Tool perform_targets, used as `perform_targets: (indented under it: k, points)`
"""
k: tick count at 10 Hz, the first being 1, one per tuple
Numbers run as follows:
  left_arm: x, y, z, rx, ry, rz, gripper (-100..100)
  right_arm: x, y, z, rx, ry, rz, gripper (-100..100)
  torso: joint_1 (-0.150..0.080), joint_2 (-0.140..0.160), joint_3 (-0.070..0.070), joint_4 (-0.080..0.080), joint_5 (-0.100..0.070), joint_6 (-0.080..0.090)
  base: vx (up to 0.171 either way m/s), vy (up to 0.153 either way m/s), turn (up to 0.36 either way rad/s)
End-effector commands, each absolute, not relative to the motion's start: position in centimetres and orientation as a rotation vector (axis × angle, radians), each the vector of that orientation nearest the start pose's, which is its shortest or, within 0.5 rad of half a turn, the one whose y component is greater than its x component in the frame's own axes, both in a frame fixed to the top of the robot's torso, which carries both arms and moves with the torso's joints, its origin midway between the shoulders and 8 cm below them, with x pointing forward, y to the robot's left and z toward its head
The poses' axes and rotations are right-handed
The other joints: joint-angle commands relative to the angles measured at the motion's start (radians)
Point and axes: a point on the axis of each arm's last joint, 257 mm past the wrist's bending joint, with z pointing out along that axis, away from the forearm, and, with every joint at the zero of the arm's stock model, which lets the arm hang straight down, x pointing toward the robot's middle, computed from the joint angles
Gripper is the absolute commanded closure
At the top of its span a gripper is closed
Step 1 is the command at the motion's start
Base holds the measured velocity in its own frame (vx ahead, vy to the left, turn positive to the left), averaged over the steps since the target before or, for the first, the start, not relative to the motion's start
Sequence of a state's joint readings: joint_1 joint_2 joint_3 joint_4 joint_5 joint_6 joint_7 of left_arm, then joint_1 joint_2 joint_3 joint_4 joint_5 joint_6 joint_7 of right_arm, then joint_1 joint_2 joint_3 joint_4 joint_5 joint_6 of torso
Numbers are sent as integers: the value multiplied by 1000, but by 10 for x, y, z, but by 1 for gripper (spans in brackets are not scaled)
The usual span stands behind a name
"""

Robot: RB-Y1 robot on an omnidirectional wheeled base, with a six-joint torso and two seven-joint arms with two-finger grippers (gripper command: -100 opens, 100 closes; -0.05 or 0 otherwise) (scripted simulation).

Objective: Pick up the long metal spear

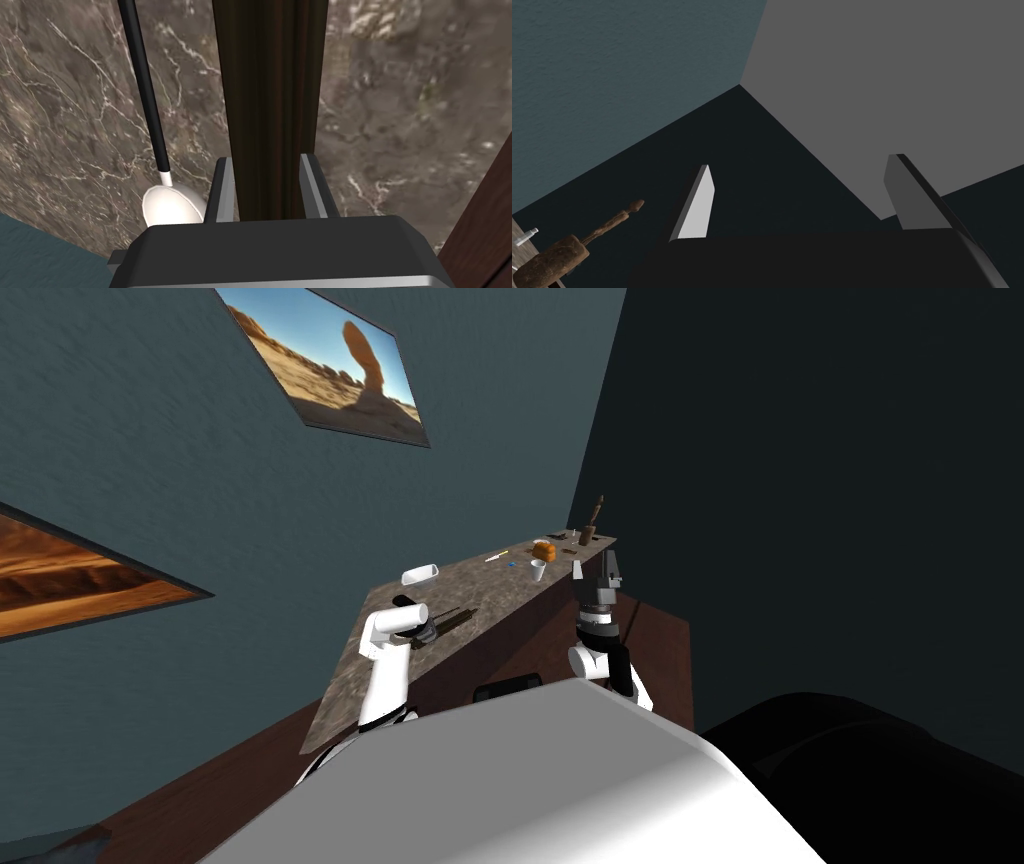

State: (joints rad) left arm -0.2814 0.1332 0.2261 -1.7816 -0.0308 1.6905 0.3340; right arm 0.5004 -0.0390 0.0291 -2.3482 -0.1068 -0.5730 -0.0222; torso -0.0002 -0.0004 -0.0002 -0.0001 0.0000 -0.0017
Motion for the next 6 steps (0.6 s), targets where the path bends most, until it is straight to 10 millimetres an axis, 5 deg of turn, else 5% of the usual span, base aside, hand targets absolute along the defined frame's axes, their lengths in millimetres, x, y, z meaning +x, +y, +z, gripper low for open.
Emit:
perform_targets:
  k: [1, 3, 4, 5, 6]
  points:
    - [432, 329, -316, -2396, 1443, -317, 100, 316, -274, 66, 595, 475, 1452, 0, 0, 0, 0, 0, 0, 0, 0, 0, 0]
    - [432, 329, -316, -2395, 1442, -318, 100, 316, -274, 66, 595, 475, 1452, 0, 0, 0, 0, 0, 0, 0, 0, 0, 0]
    - [432, 329, -316, -2395, 1442, -318, 0, 316, -274, 66, 595, 475, 1452, 0, 0, 0, 0, 0, 0, 0, 0, 0, 0]
    - [430, 329, -309, -2396, 1439, -318, 100, 316, -274, 66, 595, 475, 1452, 0, 0, 0, 0, 0, 0, 0, -9, 3, -19]
    - [428, 328, -305, -2397, 1437, -318, 100, 316, -274, 66, 595, 475, 1452, 0, 0, 1, 1, 1, 0, 0, -17, 4, -17]
